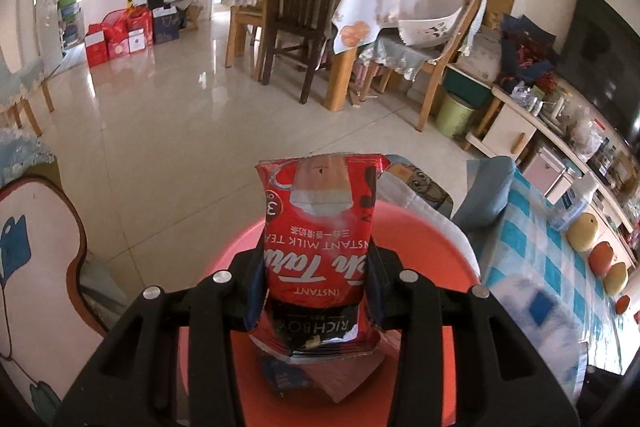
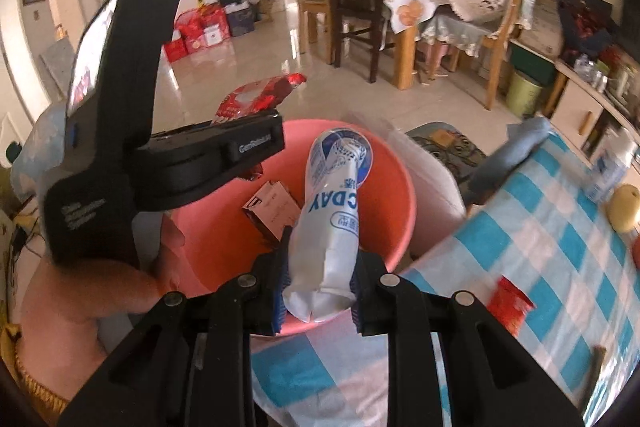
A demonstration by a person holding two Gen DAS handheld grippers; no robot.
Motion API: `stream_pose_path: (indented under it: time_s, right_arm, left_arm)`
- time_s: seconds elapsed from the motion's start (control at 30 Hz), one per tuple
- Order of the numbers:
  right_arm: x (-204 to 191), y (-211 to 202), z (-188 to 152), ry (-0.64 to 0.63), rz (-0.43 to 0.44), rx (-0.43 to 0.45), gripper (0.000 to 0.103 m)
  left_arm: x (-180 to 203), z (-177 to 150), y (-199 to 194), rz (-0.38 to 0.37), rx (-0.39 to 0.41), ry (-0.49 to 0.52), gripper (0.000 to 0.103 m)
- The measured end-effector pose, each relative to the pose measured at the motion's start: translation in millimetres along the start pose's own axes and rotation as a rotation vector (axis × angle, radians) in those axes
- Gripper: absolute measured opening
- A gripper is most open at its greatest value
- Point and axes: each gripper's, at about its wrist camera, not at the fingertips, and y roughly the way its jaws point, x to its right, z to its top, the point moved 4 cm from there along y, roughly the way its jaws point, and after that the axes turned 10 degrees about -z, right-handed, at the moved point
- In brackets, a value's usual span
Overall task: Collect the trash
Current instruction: 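Carry both held items over the pink basin and open both grippers, then bring both empty grippers back over the table toward the red packet and snack bar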
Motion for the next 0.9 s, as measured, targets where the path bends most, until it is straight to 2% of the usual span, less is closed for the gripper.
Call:
stream_pose_path:
  time_s: [0.03, 0.1, 0.17, 0.2, 0.37, 0.63, 0.9]
  right_arm:
    - [-2.0, 8.1, -0.3, -0.013, -0.008, -0.022, 0.033]
    - [1.4, 9.3, -1.9, 0.001, -0.042, -0.013, 0.061]
    - [7.0, 2.7, -6.1, 0.032, -0.042, 0.014, 0.075]
    - [11.7, -1.6, -9.2, 0.047, -0.060, 0.024, 0.078]
    - [36.0, -22.0, -26.0, 0.103, -0.135, 0.051, 0.085]
    - [75.4, -48.1, -56.0, 0.219, -0.175, 0.049, 0.087]
    - [86.6, -71.0, -78.0, 0.258, -0.200, 0.050, 0.090]
  left_arm:
    - [-1.9, -0.2, 1.7, 0.011, -0.004, 0.002, 0.047]
    - [0.5, 0.3, 1.7, 0.031, 0.005, 0.012, 0.062]
    - [3.3, 2.0, -1.5, 0.070, 0.026, 0.035, 0.077]
    - [6.1, 2.7, -2.0, 0.074, 0.030, 0.044, 0.079]
    - [28.4, 1.3, -3.7, 0.079, 0.036, 0.125, 0.085]
    - [69.0, -6.3, -8.8, 0.053, 0.053, 0.235, 0.088]
    - [107.5, -18.5, -10.5, 0.021, 0.055, 0.344, 0.090]
